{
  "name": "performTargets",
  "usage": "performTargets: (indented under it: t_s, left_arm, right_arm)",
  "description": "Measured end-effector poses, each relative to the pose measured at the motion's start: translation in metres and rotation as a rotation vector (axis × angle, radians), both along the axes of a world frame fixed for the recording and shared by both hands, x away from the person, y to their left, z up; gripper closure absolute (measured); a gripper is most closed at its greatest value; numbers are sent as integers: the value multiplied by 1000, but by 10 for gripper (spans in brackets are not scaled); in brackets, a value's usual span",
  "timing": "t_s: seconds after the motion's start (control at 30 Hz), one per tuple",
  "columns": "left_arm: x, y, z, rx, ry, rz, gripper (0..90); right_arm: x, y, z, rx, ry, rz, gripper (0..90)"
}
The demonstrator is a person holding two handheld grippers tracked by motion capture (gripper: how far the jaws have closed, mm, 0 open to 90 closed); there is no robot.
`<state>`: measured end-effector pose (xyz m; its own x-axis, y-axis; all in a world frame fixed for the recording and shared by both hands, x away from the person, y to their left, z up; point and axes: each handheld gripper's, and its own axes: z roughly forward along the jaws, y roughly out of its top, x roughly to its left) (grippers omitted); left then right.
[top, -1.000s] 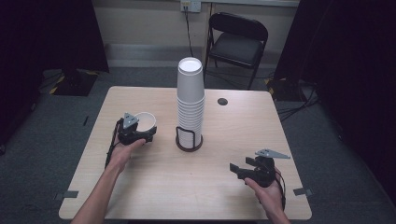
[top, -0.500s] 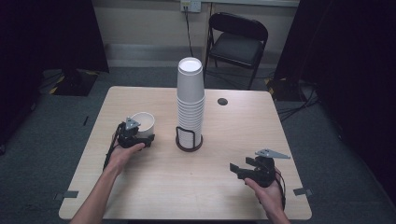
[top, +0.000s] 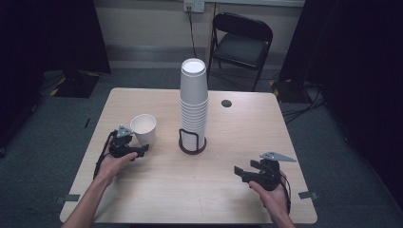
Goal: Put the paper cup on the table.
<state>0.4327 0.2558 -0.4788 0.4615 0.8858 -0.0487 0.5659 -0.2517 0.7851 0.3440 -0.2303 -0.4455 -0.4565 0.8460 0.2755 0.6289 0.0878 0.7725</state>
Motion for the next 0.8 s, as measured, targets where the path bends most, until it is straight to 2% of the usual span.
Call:
performTargets:
  t_s: [0.07,0.2,0.33,0.47,0.57,0.67,0.73,0.8]
  left_arm:
    - [-6,1,4,6,-11,-1,158]
    - [-18,0,13,-20,-12,7,159]
    - [-32,-4,24,-64,-29,-17,159]
    - [-50,-11,31,-59,-57,-57,159]
    - [-67,-18,35,-81,-60,-55,159]
    - [-87,-26,36,-117,-64,-65,159]
    - [-98,-32,33,-104,-72,-84,158]
    - [-106,-37,30,-114,-58,-104,158]
  right_arm:
    - [0,0,0,-1,2,-1,187]
    - [0,0,0,-4,-2,0,188]
    - [0,-1,-1,-1,-4,-3,188]
    - [0,-4,-1,0,-5,-12,189]
    - [1,-5,-2,-4,-2,-21,189]
    - [3,-7,-4,-16,2,-28,190]
    - [3,-8,-6,-21,6,-34,191]
    - [4,-10,-8,-26,9,-43,191]
